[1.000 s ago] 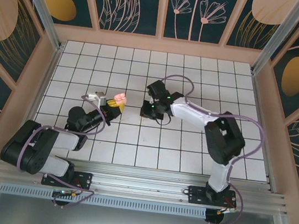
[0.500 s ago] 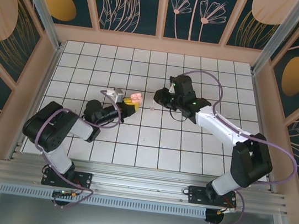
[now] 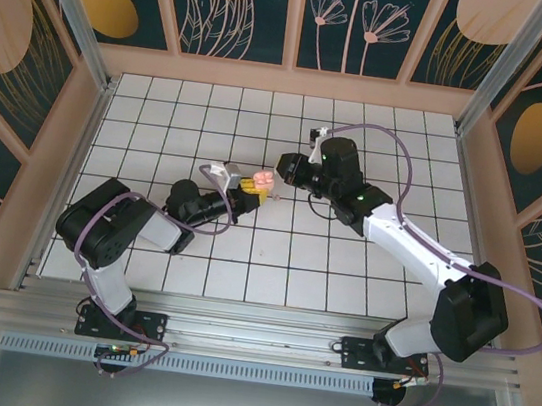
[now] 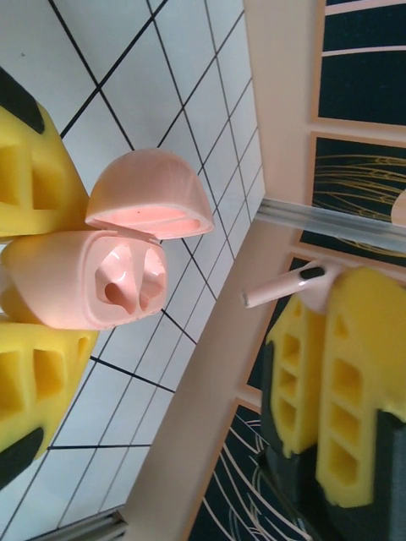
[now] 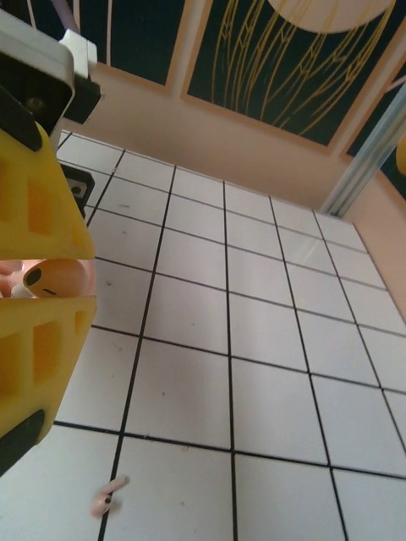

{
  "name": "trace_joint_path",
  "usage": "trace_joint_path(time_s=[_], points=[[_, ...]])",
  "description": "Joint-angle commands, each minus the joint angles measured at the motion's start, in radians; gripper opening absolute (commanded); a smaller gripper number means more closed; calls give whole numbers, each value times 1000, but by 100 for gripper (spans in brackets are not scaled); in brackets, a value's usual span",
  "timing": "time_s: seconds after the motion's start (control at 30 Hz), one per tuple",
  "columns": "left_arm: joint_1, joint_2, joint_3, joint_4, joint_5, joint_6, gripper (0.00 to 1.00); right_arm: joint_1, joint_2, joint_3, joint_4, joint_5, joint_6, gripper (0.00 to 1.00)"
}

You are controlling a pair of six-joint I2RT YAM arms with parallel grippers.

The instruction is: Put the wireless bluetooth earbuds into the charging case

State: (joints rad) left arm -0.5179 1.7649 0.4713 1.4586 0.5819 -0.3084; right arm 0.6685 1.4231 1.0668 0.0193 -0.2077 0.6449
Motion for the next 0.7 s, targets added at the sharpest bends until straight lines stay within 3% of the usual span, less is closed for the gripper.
trace_joint_path(time_s=[0.0,0.33,0.67], points=[[-12,-40,5,8,-37,129,8,26,-36,-33,96,32,-39,16],[-23,-102,-20,4,-119,300,8,71,-90,-129,219,70,-33,16],[-32,-124,-25,-15,-131,330,8,86,-88,-142,280,76,-40,15]])
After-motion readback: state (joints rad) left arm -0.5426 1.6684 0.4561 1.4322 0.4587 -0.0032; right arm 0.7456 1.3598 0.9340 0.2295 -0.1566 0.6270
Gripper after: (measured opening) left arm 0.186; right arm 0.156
